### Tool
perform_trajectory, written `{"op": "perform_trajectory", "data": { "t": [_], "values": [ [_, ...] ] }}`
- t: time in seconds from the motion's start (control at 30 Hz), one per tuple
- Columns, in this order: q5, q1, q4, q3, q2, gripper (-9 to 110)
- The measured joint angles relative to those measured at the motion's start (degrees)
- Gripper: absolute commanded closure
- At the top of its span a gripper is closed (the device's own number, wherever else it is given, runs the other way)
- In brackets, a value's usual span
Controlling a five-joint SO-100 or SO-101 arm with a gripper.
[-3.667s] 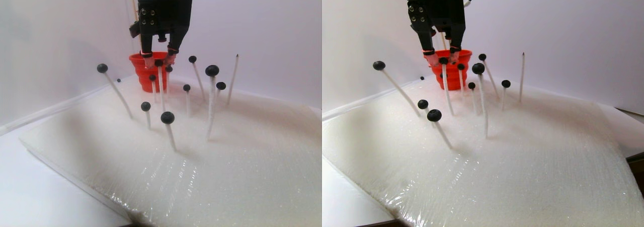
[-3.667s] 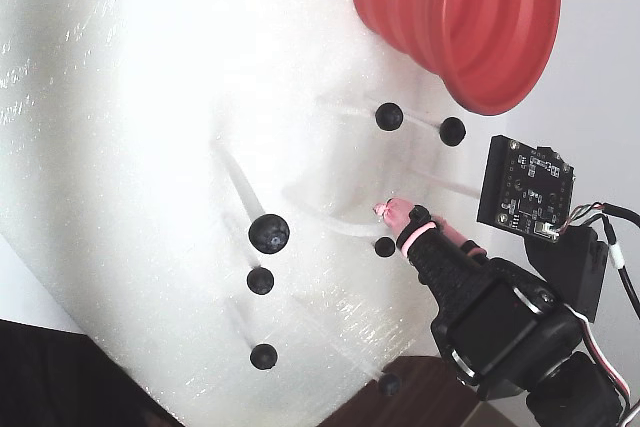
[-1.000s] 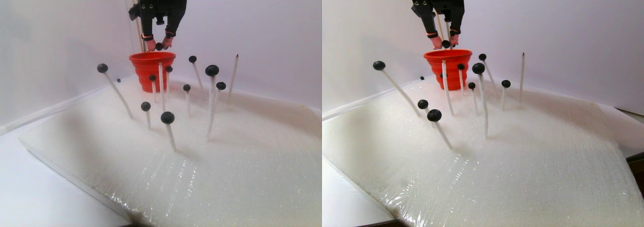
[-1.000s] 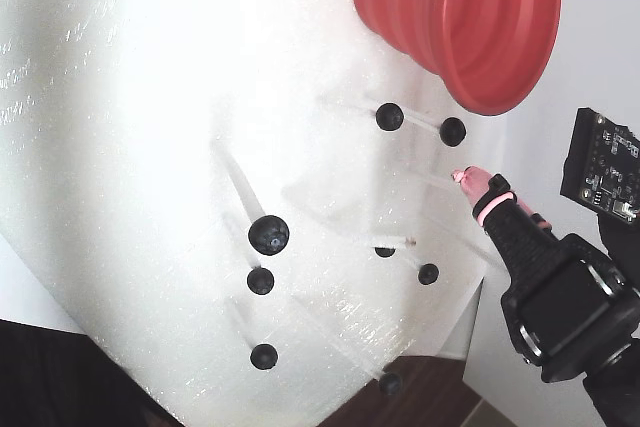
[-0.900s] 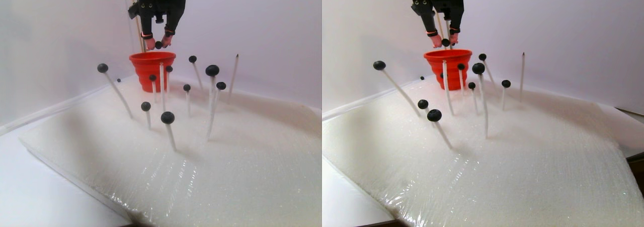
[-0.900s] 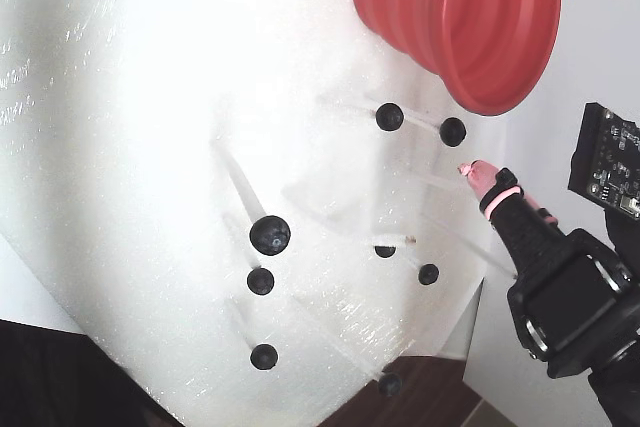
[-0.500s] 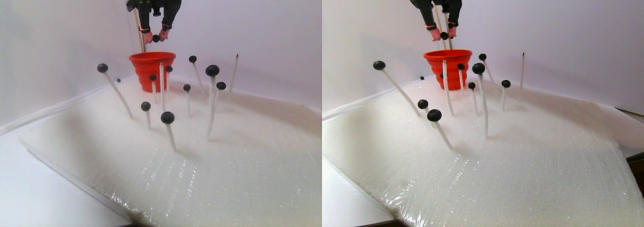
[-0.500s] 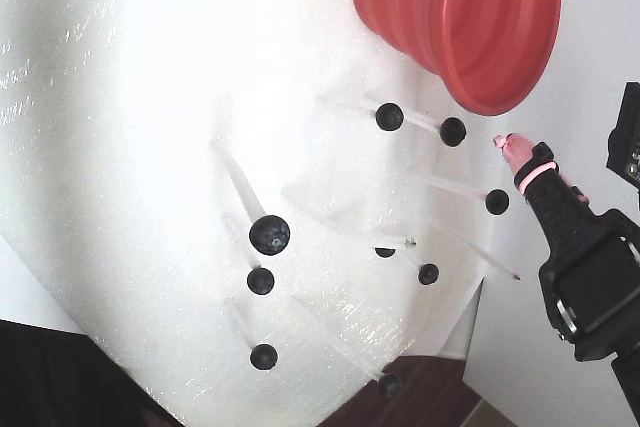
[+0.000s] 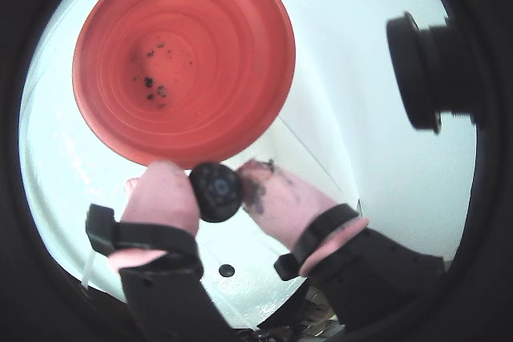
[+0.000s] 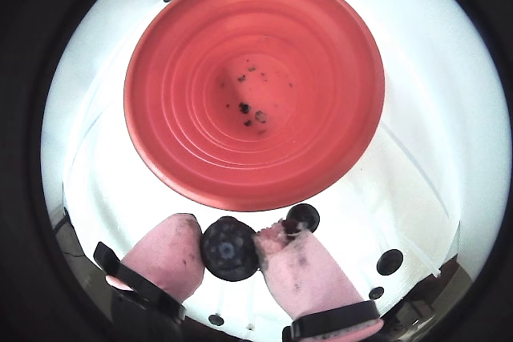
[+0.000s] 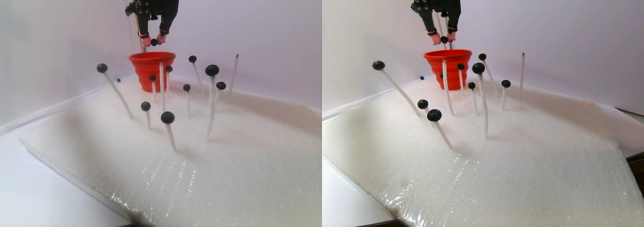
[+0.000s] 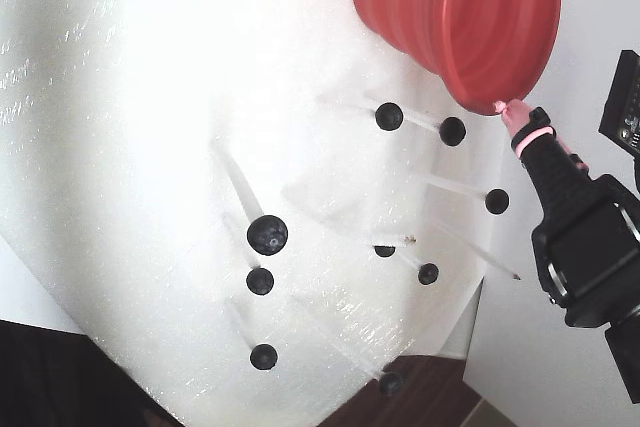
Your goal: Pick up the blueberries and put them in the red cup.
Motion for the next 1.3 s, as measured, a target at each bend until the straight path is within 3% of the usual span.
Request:
{"op": "perform_trajectory", "data": {
  "t": [0.6,1.3],
  "values": [
    [0.0,-0.1,-6.5,-2.8,-4.9,87],
    [-0.6,1.7,-4.5,-3.2,-5.5,84]
  ]
}}
